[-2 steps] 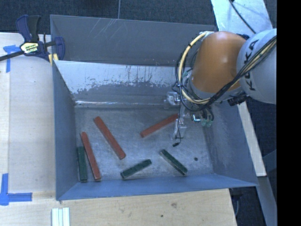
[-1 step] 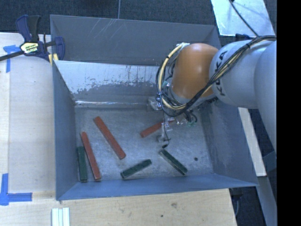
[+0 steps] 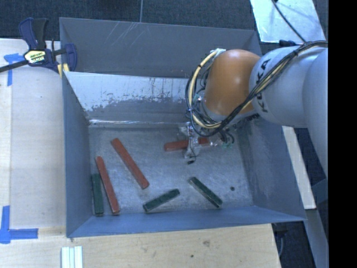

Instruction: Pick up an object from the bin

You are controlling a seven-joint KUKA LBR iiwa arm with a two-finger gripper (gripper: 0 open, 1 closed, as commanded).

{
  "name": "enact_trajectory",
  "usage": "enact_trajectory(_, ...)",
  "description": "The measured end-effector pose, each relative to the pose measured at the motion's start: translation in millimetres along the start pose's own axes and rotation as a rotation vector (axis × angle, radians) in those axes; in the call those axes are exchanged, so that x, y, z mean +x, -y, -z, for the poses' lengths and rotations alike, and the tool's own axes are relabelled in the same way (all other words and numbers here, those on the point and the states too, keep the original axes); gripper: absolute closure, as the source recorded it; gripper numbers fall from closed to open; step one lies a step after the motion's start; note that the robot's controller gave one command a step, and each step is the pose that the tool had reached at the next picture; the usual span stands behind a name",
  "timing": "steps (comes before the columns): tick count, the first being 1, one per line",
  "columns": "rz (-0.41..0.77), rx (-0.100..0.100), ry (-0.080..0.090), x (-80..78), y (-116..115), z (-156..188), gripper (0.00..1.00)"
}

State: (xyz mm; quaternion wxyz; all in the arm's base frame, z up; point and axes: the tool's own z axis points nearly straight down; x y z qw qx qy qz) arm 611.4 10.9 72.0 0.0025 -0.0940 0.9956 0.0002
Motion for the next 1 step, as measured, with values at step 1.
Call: enact_trajectory(1, 0.175, 0.003, 0.007, 9.9, 1.3, 161.6, 1.00)
